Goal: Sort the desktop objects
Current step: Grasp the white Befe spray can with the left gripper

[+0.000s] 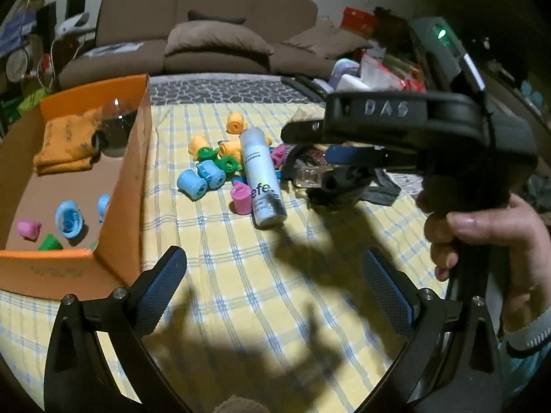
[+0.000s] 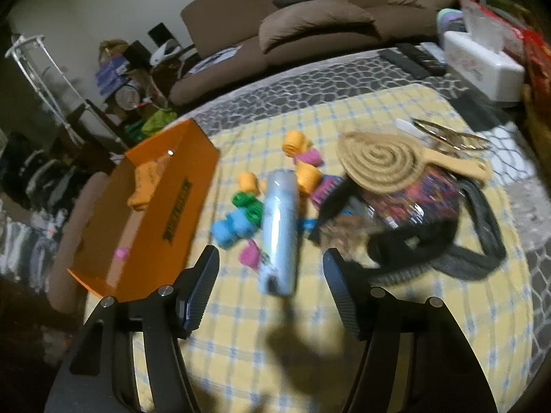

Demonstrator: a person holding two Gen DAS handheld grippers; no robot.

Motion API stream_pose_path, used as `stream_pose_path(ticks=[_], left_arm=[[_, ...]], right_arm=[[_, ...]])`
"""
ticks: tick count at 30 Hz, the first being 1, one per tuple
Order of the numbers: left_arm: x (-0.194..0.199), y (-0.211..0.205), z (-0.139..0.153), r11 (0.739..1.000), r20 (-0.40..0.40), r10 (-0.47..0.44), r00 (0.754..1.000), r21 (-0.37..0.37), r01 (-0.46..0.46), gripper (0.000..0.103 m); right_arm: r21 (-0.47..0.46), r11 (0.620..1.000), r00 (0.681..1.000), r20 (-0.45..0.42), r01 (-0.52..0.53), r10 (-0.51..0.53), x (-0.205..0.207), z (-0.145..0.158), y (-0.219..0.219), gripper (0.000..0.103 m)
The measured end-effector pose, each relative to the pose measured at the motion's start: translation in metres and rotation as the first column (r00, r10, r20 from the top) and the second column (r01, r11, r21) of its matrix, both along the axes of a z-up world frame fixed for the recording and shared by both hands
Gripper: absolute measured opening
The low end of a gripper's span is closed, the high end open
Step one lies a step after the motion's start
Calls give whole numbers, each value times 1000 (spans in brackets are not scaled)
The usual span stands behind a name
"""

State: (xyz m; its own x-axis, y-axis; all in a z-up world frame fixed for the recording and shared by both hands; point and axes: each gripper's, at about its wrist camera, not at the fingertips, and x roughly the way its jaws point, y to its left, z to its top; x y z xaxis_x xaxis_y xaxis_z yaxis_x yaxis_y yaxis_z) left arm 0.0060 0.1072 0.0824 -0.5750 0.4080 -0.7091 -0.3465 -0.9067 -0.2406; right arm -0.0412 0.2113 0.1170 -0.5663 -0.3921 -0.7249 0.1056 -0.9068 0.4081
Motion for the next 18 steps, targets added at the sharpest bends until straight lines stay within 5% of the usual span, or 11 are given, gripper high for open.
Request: stream_pose_path(ticks=[13, 18], left_arm=[[-62, 18, -46, 999, 94, 23, 995, -48, -19, 61], [-74, 24, -55, 999, 115, 9, 993, -36, -5, 57]], right_arm=[[20, 999, 997, 54, -47, 46, -73, -25, -10, 62], [35, 997, 995, 78, -71, 68, -89, -39, -20, 56]])
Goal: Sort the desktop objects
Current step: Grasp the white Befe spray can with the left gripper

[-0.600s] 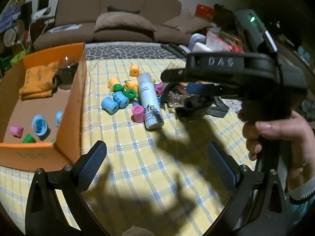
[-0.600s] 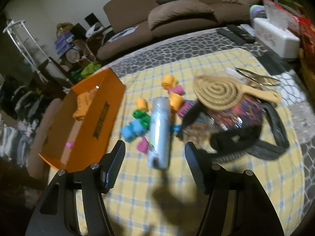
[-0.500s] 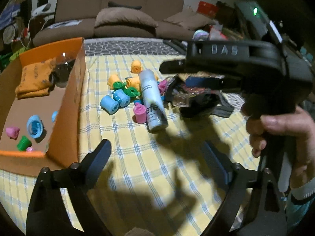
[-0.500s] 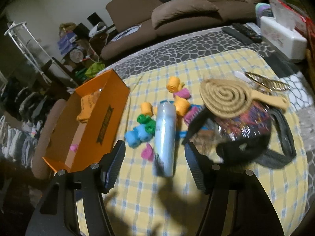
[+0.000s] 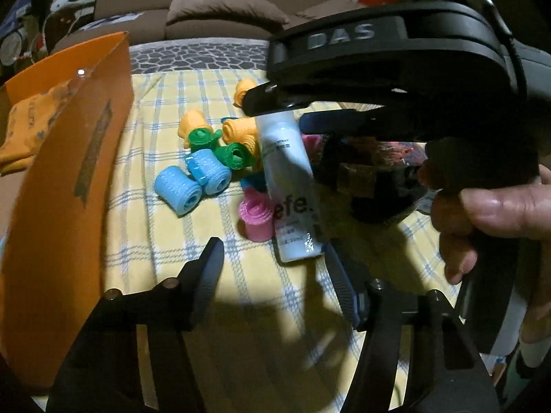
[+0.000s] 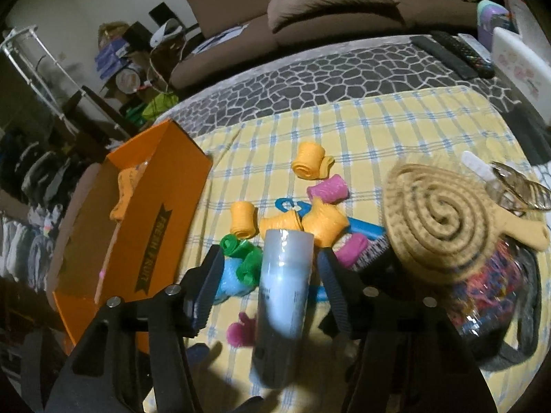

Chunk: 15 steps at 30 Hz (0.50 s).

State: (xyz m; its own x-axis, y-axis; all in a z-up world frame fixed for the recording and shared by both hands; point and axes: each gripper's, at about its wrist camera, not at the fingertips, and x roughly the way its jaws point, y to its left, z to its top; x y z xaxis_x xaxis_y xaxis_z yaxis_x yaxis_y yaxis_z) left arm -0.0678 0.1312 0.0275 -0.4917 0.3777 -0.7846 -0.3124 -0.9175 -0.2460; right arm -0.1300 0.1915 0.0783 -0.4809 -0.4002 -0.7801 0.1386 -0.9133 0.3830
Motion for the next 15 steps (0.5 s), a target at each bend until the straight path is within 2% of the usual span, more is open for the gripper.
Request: stream_pose_path(ticks=[7, 11, 15], left_arm=[[-4, 10, -5, 999, 14, -32, 999, 14, 32, 54], [-7, 11, -11, 998, 61, -42, 997, 46, 39, 52], [-7, 8, -11, 997, 57, -45, 997, 63, 41, 52]], right_arm=[[28, 1000, 998, 64, 4, -6, -11, -22, -1, 45], [14, 1000, 995, 103, -5, 4, -11, -31, 4, 41], [-24, 1000, 994, 105, 1, 2, -9, -31, 7, 36]])
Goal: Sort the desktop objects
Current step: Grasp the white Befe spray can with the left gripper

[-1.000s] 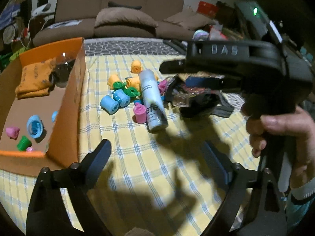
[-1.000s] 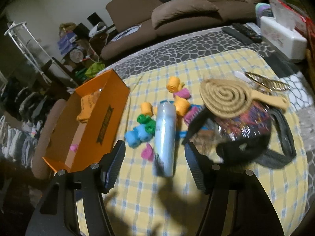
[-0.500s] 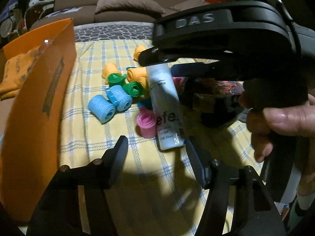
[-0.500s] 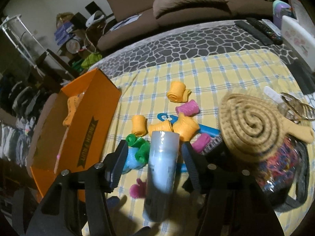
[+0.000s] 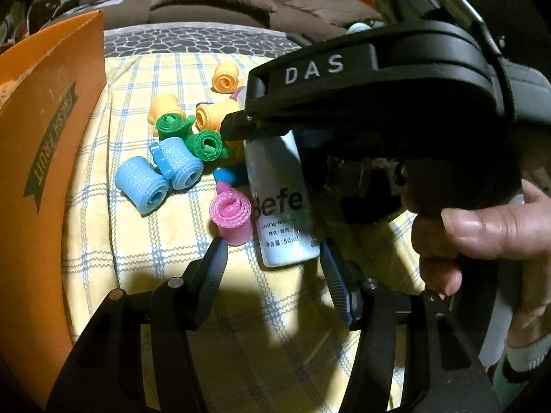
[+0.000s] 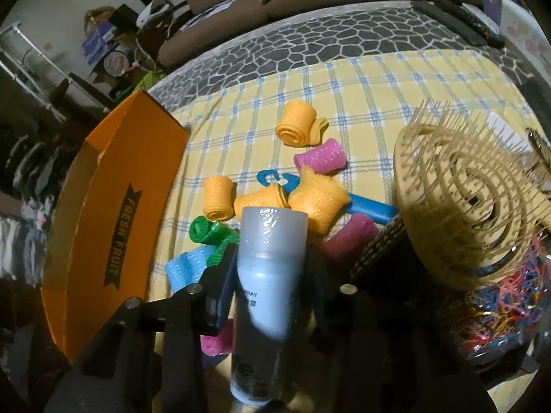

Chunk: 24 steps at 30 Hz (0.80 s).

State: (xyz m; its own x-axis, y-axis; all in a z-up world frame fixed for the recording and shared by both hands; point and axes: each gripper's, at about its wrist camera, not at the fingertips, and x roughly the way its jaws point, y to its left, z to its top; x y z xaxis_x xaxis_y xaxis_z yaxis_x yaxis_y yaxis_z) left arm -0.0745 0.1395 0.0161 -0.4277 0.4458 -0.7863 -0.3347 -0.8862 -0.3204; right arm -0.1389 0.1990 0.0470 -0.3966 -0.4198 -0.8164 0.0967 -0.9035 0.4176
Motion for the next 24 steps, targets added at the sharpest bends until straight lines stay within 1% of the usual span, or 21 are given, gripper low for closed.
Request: stream_pose_path(ticks=[3, 6, 8, 9, 10, 12, 14, 19, 24], left_arm=[[0, -1, -1, 1000, -7, -3, 1000, 6, 3, 52], [-1, -3, -1, 1000, -10, -6, 1000, 17, 6, 52], [-4, 0, -3, 1000, -10, -7, 1000, 19, 7, 45], [-4, -1, -3, 1000, -8, -11, 1000, 27, 11, 34], [-4, -1, -4, 1000, -6, -8, 1000, 28, 8, 33], [-5, -2, -4, 999, -10, -17, 1000, 41, 17, 33], [-4, 0, -3, 999, -18, -29, 999, 41, 30, 33], [-4, 3, 1, 998, -39, -42, 998, 50, 44, 33], [1, -2, 21, 996, -69, -40, 997, 71, 45, 33]], right_arm=[[-17, 1000, 1000, -7, -5, 5, 3, 1, 3, 35], [-65, 998, 1000, -11, -2, 1, 7, 5, 7, 34], [-111, 994, 1000, -21, -5, 2, 11, 10, 11, 34], [-127, 992, 1000, -24, -6, 3, 13, 11, 13, 34], [-146, 989, 1000, -28, -8, 4, 15, 14, 14, 34], [-181, 983, 999, -38, -17, 10, 22, 19, 16, 34], [-168, 985, 998, -65, -33, 22, 30, 26, 15, 34], [-144, 989, 995, -93, -35, 21, 39, 36, 14, 34], [-150, 988, 993, -114, -38, 21, 41, 50, 12, 34]])
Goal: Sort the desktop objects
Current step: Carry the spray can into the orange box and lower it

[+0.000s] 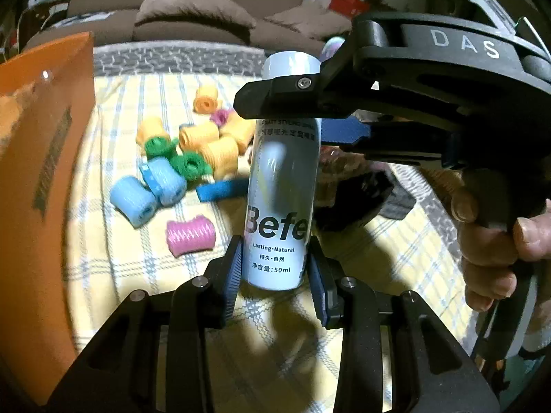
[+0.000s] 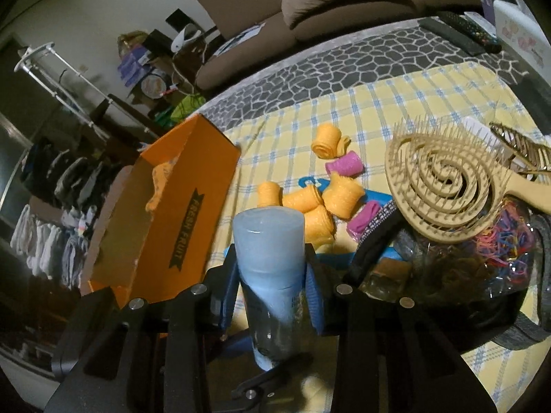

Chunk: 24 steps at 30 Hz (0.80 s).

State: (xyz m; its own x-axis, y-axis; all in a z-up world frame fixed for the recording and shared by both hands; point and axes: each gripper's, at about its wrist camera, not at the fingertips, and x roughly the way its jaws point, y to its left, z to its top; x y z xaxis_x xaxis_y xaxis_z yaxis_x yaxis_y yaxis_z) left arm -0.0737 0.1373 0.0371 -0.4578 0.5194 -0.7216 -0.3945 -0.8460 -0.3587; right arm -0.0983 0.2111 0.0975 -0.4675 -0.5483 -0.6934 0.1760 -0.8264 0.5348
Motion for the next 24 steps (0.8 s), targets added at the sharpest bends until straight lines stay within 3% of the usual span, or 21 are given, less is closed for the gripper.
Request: stream_pose_path(ticks=[9, 14, 19, 24], left_arm=[[11, -32, 59, 999, -49, 36, 998, 24, -34, 32], [2, -61, 84, 999, -84, 47, 995, -15, -48, 32], [-12, -96, 85, 996, -73, 84, 994, -11, -85, 33], [-30, -130, 70, 991, -26, 132, 991, 9, -132, 34]], right_arm=[[-52, 998, 995, -93, -26, 21, -1, 51, -26, 35], [-105, 993, 990, -141, -48, 33, -5, 72, -49, 35], [-131, 988, 983, -177, -79, 55, -14, 79, -83, 35], [-109, 988, 979, -183, -107, 86, -28, 68, -123, 35]])
